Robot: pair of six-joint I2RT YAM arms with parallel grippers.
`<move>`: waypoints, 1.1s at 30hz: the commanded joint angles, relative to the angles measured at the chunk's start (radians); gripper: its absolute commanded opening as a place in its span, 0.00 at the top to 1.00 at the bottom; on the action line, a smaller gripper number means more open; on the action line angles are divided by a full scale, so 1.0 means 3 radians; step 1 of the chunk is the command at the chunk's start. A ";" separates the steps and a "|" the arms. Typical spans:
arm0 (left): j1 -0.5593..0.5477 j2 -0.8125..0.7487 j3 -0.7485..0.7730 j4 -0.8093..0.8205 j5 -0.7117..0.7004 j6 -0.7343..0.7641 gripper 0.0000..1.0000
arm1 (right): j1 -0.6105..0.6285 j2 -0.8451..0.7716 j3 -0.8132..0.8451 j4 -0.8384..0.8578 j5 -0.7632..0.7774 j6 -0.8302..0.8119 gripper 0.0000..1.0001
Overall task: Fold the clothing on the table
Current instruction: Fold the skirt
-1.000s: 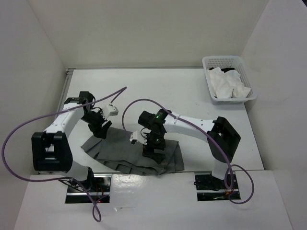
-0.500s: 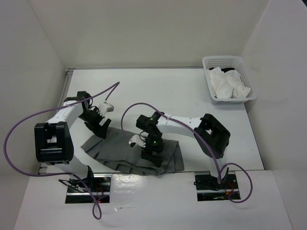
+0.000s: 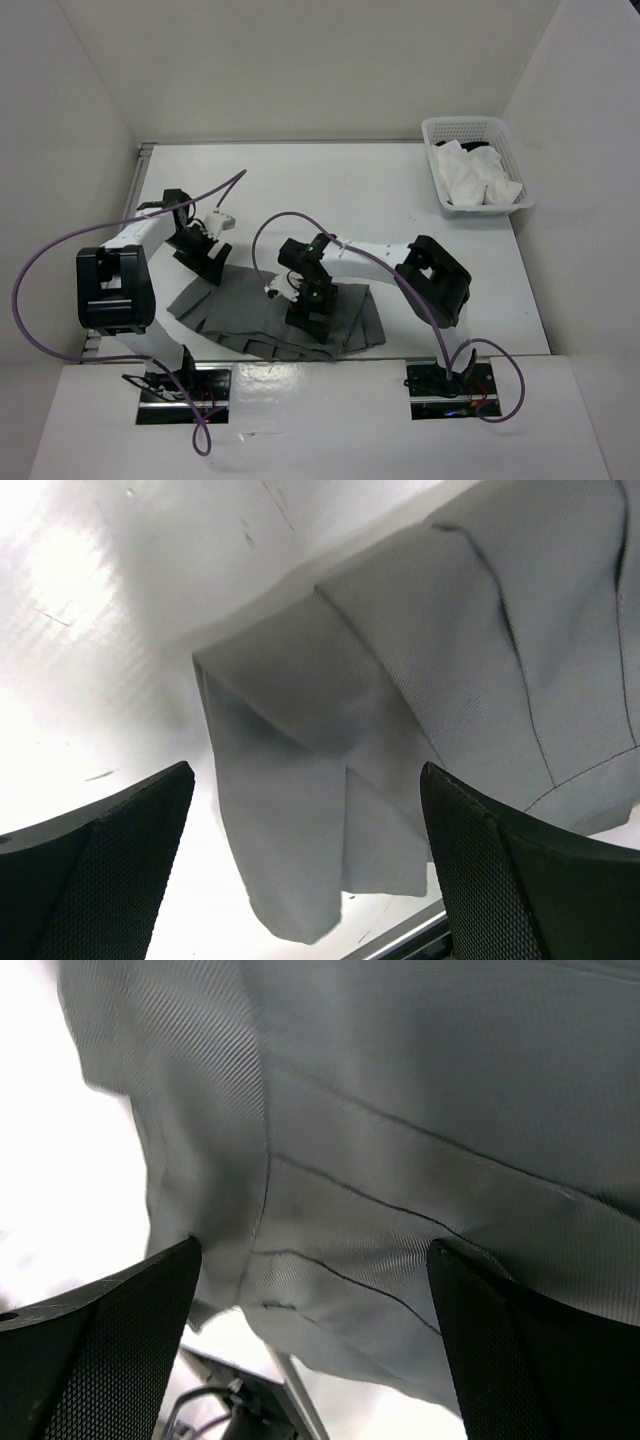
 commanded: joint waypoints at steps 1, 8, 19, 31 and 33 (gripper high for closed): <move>0.0007 0.0033 0.0174 0.0077 0.0025 -0.0130 0.00 | -0.0093 0.0123 0.0019 0.0723 0.0822 0.0297 0.02; 0.0038 -0.0002 0.0174 0.0143 -0.0005 -0.0167 0.00 | -0.0201 0.0011 -0.0077 0.1102 0.1916 0.0415 0.02; 0.0099 -0.0064 0.0174 0.0205 -0.0036 -0.0228 0.00 | -0.0446 0.0373 0.0075 0.1373 0.2633 0.0604 0.00; 0.0161 -0.0094 0.0205 0.0307 -0.0072 -0.0325 0.00 | -0.1044 0.0752 0.0567 0.1378 0.2802 0.0763 0.00; 0.0161 -0.0059 0.0241 0.0307 -0.0072 -0.0325 0.00 | -0.1080 0.0752 0.0567 0.1378 0.2833 0.0799 0.00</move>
